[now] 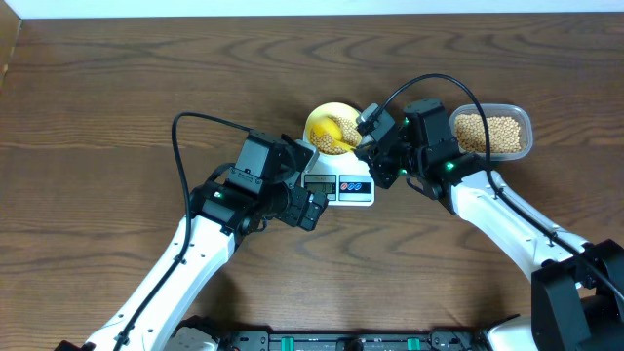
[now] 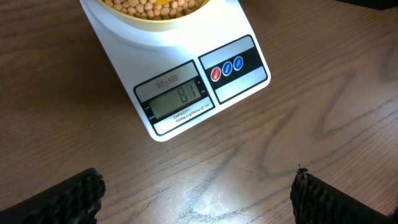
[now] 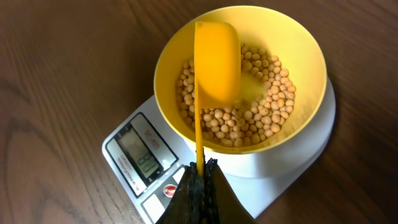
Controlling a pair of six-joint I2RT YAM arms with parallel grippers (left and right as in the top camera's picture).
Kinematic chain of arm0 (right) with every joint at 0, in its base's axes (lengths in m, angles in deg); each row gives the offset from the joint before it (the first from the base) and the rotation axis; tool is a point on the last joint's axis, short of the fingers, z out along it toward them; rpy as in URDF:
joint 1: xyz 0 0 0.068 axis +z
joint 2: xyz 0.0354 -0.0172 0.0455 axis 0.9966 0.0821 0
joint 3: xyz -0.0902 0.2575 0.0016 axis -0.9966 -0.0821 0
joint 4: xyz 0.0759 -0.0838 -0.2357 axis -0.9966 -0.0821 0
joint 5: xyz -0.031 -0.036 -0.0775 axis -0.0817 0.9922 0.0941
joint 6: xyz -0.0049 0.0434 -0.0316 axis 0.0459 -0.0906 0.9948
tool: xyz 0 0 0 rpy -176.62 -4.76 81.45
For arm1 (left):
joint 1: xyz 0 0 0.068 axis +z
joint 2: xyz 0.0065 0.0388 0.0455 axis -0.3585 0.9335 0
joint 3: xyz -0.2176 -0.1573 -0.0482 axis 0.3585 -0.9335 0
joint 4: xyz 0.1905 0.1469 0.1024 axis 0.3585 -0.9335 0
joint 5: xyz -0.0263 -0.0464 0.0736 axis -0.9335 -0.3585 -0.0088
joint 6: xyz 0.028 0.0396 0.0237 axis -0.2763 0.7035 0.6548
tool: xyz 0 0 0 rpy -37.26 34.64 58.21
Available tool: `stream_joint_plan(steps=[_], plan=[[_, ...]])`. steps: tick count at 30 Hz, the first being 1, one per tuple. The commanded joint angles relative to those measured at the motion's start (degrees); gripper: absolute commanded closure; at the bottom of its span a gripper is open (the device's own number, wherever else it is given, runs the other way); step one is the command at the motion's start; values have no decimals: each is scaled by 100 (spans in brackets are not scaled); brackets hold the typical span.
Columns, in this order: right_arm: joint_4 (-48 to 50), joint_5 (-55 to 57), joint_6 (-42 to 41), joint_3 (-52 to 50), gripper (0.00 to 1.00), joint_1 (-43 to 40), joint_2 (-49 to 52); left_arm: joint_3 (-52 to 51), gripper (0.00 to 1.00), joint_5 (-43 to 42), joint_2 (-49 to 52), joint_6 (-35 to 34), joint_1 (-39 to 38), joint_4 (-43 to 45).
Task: Scoop item into bowl and weigh 50g on scale
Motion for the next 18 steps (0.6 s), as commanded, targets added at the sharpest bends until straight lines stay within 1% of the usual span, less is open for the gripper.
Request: stream_joint_plan(steps=[1, 4, 9, 12, 15, 18], plan=[[11, -175, -122, 37, 99, -31, 17, 85, 2, -46, 37, 55, -7, -15], [66, -177, -319, 37, 99, -96, 17, 85, 2, -48, 37, 55, -7, -17], [223, -275, -905, 37, 99, -367, 17, 85, 2, -48, 37, 55, -7, -15], [282, -909, -1130, 37, 99, -651, 17, 85, 2, -46, 37, 52, -7, -15], [284, -1537, -1126, 37, 99, -874, 17, 85, 2, -46, 37, 55, -7, -15], [289, -1661, -1126, 37, 99, -1086, 17, 85, 2, -46, 37, 55, -7, -15]])
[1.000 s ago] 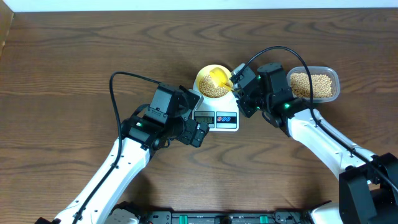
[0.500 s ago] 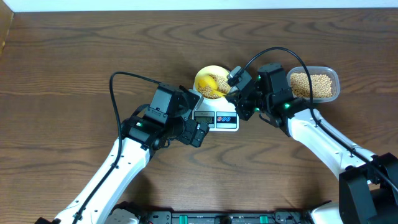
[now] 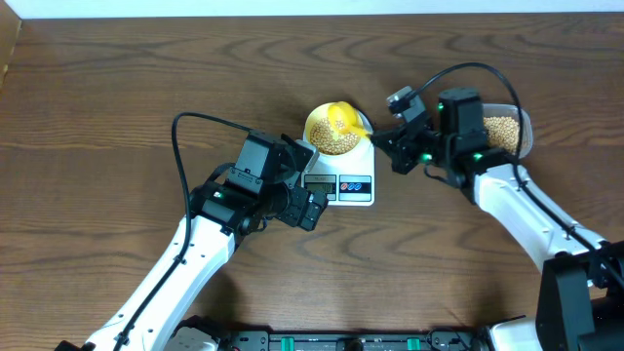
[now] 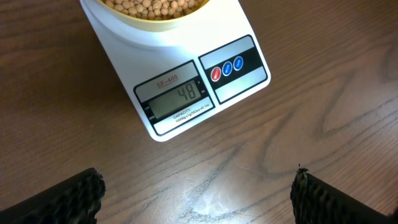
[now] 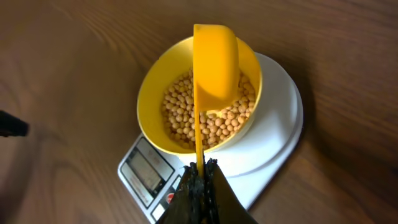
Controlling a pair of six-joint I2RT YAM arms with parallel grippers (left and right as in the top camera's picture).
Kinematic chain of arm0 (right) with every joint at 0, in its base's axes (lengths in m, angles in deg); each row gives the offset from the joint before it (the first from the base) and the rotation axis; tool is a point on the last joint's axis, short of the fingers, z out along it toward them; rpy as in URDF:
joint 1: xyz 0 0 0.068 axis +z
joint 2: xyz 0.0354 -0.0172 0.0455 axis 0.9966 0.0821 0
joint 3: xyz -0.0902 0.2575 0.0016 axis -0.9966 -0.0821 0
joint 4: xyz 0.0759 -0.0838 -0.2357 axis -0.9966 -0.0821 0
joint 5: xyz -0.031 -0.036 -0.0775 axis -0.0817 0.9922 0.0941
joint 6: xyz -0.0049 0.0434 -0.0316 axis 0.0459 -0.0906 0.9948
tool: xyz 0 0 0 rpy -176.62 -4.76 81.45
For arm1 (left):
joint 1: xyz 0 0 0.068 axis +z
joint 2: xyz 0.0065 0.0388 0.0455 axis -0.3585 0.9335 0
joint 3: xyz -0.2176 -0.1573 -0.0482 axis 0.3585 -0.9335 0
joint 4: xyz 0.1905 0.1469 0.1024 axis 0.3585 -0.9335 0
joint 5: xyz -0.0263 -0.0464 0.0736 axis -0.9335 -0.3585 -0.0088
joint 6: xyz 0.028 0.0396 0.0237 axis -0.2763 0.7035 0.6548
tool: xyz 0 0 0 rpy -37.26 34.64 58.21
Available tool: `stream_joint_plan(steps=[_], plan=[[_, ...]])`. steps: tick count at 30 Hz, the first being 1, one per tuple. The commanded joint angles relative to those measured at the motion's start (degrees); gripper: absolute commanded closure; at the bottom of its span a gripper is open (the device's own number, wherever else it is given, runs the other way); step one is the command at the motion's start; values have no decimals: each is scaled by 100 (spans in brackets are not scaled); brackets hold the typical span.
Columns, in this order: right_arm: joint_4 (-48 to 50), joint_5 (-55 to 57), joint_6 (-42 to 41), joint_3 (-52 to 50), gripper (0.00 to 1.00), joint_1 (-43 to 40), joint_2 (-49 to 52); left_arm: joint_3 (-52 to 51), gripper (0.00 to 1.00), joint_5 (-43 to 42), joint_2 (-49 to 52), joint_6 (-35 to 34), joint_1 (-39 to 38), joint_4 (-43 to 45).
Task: Scoop item into bowl and weigh 50g on scale
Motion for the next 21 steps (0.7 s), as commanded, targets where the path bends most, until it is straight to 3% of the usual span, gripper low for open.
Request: stream_joint_plan(steps=[1, 21], plan=[[26, -557, -146, 37, 99, -212, 17, 85, 2, -46, 37, 55, -7, -15], [769, -1158, -483, 37, 99, -1088, -763, 85, 2, -46, 37, 55, -7, -15]])
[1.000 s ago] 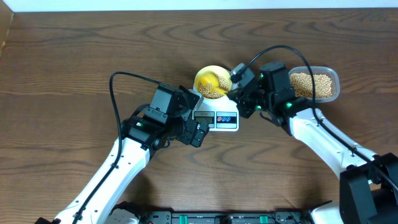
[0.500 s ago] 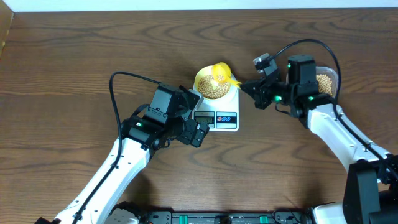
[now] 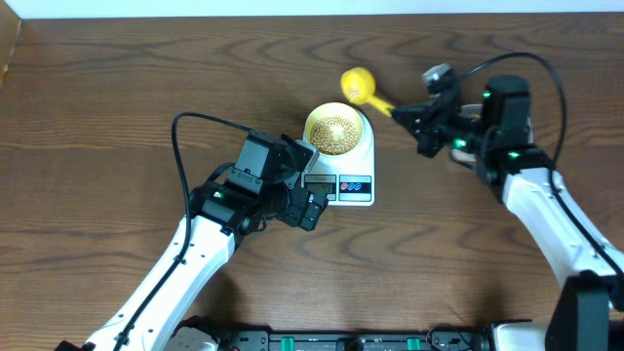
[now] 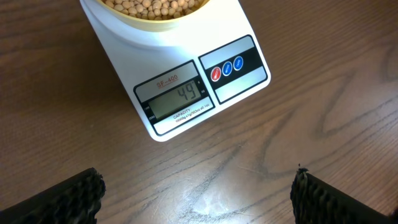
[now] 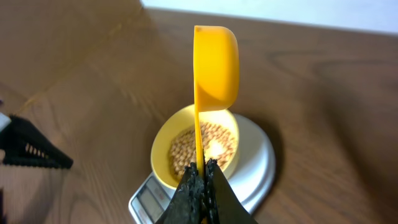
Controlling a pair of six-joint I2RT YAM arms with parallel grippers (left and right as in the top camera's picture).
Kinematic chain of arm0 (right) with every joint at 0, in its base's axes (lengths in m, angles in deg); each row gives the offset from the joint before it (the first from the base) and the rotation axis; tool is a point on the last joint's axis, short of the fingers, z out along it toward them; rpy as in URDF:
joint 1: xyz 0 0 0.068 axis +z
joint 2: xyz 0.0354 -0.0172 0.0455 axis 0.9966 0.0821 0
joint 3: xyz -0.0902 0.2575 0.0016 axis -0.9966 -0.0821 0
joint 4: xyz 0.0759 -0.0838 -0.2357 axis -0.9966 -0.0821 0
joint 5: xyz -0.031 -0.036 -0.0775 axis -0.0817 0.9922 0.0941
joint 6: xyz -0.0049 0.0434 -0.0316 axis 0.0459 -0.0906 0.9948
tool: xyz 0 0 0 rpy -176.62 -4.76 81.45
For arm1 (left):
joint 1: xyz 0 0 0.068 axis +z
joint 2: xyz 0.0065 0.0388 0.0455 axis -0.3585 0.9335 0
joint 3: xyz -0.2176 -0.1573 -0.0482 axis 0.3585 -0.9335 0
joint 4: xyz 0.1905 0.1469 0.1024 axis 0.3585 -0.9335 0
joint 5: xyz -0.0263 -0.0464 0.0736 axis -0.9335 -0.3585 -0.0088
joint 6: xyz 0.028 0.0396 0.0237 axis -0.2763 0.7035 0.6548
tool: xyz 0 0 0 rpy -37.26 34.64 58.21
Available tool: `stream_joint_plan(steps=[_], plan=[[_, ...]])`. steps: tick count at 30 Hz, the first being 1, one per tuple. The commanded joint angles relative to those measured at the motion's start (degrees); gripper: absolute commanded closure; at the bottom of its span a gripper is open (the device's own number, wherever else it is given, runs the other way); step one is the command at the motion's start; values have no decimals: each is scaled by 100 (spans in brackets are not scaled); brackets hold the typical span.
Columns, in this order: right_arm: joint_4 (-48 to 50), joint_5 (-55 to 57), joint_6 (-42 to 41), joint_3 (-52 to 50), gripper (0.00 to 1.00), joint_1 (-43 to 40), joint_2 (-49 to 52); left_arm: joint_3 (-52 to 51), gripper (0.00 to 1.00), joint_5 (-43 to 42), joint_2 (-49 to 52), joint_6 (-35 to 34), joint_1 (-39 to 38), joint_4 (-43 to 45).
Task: Scoop item into bowl and weigh 50g on scale
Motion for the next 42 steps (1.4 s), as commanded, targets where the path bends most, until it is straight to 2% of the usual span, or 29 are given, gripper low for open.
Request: stream_joint_plan(steps=[1, 11, 18, 21, 31, 37, 42], plan=[[31, -155, -299, 37, 99, -289, -280, 85, 2, -46, 37, 50, -7, -13], [28, -153, -433, 37, 99, -1305, -804, 85, 2, -46, 37, 52, -7, -13], [26, -153, -1375, 37, 99, -1827, -846, 85, 2, -46, 37, 50, -7, -13], [24, -101, -1405, 37, 99, -1954, -846, 85, 2, -46, 37, 52, -7, -15], [26, 1196, -1517, 37, 99, -2201, -846, 85, 2, -46, 37, 50, -7, -15], [74, 2570, -2680, 37, 99, -2201, -844, 85, 2, -46, 37, 52, -7, -15], [459, 2889, -3331, 37, 99, -2201, -839, 85, 2, -46, 37, 52, -7, -13]])
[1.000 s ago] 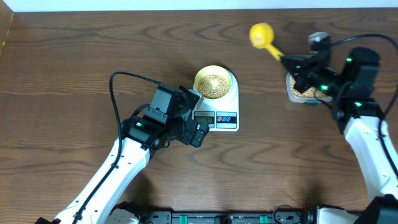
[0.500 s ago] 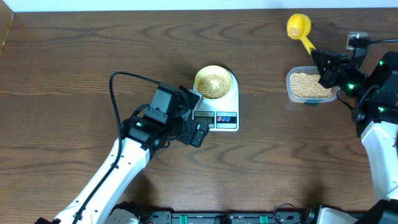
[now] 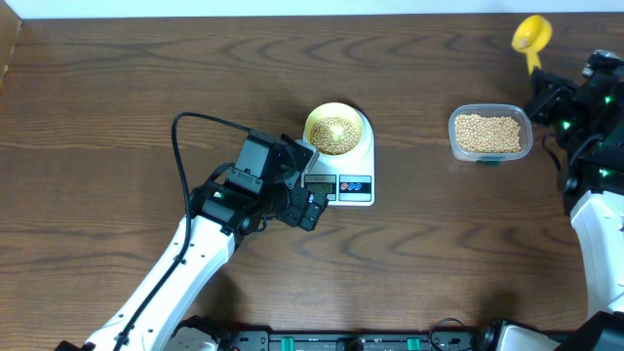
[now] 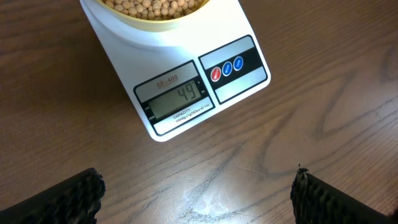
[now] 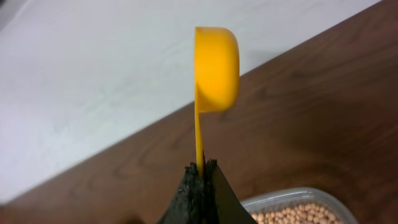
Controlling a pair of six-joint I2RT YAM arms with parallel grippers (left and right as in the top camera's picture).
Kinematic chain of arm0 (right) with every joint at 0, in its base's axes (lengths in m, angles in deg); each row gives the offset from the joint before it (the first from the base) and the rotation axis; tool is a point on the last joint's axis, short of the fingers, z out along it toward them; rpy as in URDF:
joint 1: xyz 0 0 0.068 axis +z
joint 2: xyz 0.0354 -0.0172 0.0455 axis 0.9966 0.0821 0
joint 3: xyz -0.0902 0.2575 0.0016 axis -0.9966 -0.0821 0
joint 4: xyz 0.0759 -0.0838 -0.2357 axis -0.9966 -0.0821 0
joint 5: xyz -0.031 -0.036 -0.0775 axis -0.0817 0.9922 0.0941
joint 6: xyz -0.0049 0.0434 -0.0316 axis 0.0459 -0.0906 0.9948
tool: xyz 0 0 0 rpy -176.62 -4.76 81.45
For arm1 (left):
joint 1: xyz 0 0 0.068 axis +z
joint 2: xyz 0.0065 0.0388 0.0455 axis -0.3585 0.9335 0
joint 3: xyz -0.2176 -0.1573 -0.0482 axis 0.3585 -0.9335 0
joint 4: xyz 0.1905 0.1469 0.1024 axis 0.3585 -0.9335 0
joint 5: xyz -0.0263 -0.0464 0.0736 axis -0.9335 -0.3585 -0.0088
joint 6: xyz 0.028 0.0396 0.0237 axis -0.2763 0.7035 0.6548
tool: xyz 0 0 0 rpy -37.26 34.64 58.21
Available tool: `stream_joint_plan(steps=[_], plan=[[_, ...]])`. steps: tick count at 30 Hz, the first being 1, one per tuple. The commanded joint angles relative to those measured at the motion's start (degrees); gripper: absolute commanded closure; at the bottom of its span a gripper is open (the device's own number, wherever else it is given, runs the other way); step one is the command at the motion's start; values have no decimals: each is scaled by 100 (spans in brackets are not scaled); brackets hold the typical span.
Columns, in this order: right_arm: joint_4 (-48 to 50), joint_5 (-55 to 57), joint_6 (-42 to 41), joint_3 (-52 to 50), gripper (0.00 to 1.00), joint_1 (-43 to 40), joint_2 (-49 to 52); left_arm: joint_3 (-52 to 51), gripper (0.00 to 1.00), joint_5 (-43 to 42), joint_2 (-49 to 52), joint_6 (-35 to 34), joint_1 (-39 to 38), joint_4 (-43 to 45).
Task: Scoop item into bowl and weigh 50g on scale
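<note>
A yellow bowl (image 3: 336,130) of soybeans sits on the white scale (image 3: 347,185), whose display (image 4: 178,99) reads 49. My left gripper (image 4: 198,193) hovers open just in front of the scale, nothing between its fingers. My right gripper (image 5: 200,169) is shut on the handle of the yellow scoop (image 5: 216,65), held at the table's far right corner, beyond the clear tub of soybeans (image 3: 489,134). The scoop (image 3: 531,34) is seen edge-on and its inside is hidden.
The tub's rim (image 5: 292,199) shows just below the right gripper. A white wall (image 5: 93,74) runs behind the table's far edge. The left arm's black cable (image 3: 180,146) loops left of the scale.
My right gripper has moved with the scoop from just right of the bowl to the far right corner, past the tub. The scale still reads 49. The left arm has not moved.
The scoop was down in the bowl with the scale reading 81. Then it was lifted at the bowl's rim and the reading was 48. Then it was clear of the bowl at 49, and now it is out past the tub.
</note>
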Motion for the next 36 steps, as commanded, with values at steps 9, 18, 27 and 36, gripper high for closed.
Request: stream_joint_plan(steps=[9, 18, 27, 36], plan=[[970, 503, -1058, 37, 99, -17, -57, 85, 2, -46, 37, 52, -7, -15], [1108, 286, -1054, 37, 99, -15, -57, 85, 2, -46, 37, 55, -7, -17], [1178, 262, -645, 37, 99, -15, -57, 85, 2, -46, 37, 55, -7, -15], [1255, -813, -645, 37, 99, 420, -48, 85, 2, -46, 37, 55, -7, -15]])
